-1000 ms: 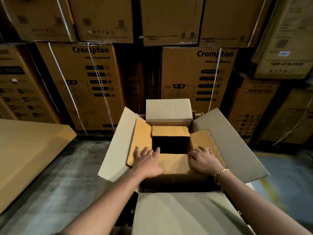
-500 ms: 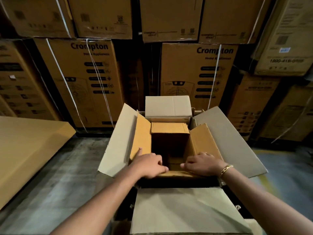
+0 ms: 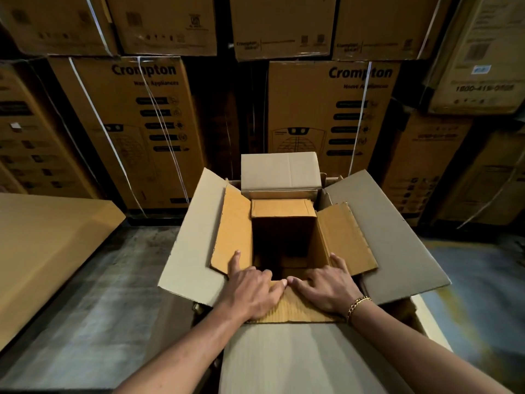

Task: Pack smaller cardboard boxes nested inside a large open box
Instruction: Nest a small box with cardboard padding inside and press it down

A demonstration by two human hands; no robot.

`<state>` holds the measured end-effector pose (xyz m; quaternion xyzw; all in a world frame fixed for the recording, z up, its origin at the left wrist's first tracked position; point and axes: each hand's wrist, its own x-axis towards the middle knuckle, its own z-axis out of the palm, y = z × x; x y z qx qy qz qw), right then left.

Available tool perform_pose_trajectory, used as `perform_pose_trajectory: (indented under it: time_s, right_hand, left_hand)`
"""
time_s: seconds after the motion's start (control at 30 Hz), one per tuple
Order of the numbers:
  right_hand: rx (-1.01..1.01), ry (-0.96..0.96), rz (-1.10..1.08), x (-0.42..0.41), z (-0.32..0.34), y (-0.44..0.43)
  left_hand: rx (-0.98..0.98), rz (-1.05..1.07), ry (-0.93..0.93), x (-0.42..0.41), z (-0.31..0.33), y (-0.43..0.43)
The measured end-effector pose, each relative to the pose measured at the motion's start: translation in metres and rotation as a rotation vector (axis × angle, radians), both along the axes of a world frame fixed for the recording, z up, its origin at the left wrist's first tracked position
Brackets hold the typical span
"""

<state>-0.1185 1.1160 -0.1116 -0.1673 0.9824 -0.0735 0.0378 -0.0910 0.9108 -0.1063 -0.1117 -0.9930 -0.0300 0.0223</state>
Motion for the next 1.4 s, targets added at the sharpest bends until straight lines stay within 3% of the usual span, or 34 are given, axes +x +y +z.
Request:
perform_pose_trajectory:
  time_s: [0.4,0.57,0.7,0.83,0.97,1.13,1.4]
  right_hand:
    - [-0.008,0.140,-0.023,-0.007,0.012,-0.001]
    - [0.023,0.013,-0.069,-0.018,0.003,-0.006]
    - [0.180,-0.188,-0.051,-0.051,0.005,-0.021]
    - [0.263,-0.193,-0.034,-0.090,0.004,-0.033]
    - [0.238,-0.220,-0.061,-0.126,-0.001,-0.036]
    - [0.077,-0.019,-0.137,-0.166,0.014,-0.032]
    - [0.110,0.058,-0.291,-0.217,0.016,-0.016]
  left_hand:
    - [0.029,0.032,0.076,-0.007,0.006,0.002]
    - [-0.057,0.010,0.016,-0.007,0.006,0.003]
    - [-0.090,-0.024,-0.149,-0.011,0.002,0.007]
    - [-0.114,-0.057,-0.292,-0.048,0.028,0.010]
    - [-0.198,-0.013,-0.274,-0.103,0.049,0.009]
    - [-0.170,0.174,-0.195,-0.167,0.049,-0.002]
    - [-0.081,0.231,-0.109,-0.236,0.030,-0.023]
